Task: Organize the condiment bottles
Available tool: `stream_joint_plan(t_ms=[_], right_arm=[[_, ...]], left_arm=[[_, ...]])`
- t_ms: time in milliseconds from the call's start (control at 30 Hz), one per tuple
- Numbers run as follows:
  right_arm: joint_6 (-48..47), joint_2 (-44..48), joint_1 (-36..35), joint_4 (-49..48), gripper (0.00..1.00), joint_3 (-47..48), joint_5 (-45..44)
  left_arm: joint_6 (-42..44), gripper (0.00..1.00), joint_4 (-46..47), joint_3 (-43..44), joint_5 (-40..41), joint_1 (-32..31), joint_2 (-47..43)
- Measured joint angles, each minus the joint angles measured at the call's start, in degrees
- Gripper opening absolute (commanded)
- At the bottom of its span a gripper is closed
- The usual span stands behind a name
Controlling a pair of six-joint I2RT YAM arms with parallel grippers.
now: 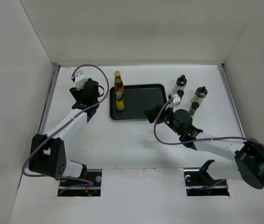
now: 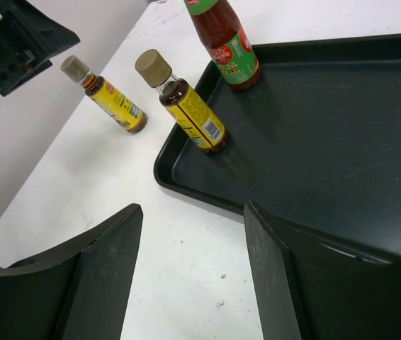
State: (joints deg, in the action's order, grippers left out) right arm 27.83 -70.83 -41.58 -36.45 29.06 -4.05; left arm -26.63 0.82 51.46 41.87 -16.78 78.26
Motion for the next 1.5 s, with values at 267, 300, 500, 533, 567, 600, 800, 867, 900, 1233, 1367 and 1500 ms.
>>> stream_joint_plan(t_ms=[267,300,500,533,567,600,800,867,900,1233,1367,1500], right_arm=[[0.0,0.1,0.0,0.0,0.66,0.0,0.0],[0.0,0.2,0.0,0.0,0.66,0.0,0.0],[0.0,0.7,0.0,0.0,0.66,0.0,0.0],[0.0,0.7,0.0,0.0,0.66,0.0,0.0],[0.0,0.7,0.0,0.0,0.66,0.0,0.0],[0.0,0.7,0.0,0.0,0.66,0.0,0.0],[0.0,1.0,0.0,0.0,0.66,0.0,0.0],[0.0,1.0,0.0,0.0,0.66,0.0,0.0],[0.0,1.0,0.0,0.0,0.66,0.0,0.0],[0.0,3.0,0.8,-0.2,0.65,-1.9,-1.2],[0.0,3.7,0.9,-1.1,0.65,-2.8,-2.0],[0.0,4.1,1.2,-1.3,0.65,-3.0,-2.4]], left_arm=[[-0.8,0.45,-0.4,0.0,0.2,1.5,3.7],[-0.9,0.43,-0.4,0.0,0.1,1.6,3.7],[-1.2,0.19,0.3,0.0,-0.3,2.5,4.2],[-1.2,0.17,0.3,0.0,-0.3,2.5,4.2],[-1.2,0.16,0.4,0.0,-0.4,2.6,4.1],[-1.2,0.15,0.3,0.0,-0.5,2.8,4.0],[-1.0,0.14,-1.8,-0.1,-0.5,1.2,-2.7],[-0.5,0.14,-1.9,0.1,0.0,-0.8,-6.9],[-0.1,0.14,-1.9,0.5,0.4,-2.2,-9.0],[3.9,0.14,0.5,8.0,1.3,-18.5,-16.1],[5.4,0.14,2.0,11.6,0.9,-23.7,-12.2],[6.6,0.14,4.8,13.1,-0.1,-26.8,-6.7]])
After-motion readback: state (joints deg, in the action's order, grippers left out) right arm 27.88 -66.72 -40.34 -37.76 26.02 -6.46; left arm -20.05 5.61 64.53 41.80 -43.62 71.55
